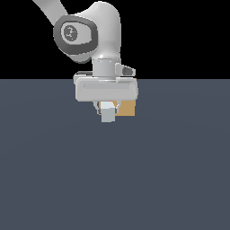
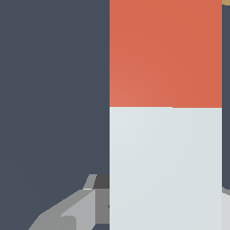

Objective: Insert the peg into the horizontal hole in a box.

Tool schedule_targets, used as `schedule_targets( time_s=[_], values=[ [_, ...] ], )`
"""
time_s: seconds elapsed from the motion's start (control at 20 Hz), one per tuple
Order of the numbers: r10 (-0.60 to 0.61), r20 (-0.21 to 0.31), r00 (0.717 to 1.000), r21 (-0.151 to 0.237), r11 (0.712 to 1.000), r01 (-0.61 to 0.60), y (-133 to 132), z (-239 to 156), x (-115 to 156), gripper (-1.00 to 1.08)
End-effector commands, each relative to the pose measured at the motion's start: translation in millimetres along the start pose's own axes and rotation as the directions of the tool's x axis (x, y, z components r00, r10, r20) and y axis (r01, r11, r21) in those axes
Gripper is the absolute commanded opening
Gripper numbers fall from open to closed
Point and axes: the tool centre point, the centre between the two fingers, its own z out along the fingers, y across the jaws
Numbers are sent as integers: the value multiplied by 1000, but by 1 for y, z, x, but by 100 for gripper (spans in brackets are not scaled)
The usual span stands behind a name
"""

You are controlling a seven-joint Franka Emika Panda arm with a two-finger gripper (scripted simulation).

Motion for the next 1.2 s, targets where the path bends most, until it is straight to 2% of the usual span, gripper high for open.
schedule_targets(
  time_s=[0.0, 0.5, 1.15],
  values=[
    [34, 0, 999, -4, 999, -34, 4, -6, 14, -100],
    [113, 0, 994, -3, 994, -113, 16, -17, 46, -100],
    [123, -2, 992, -7, 992, -123, 21, -20, 50, -100]
  ],
)
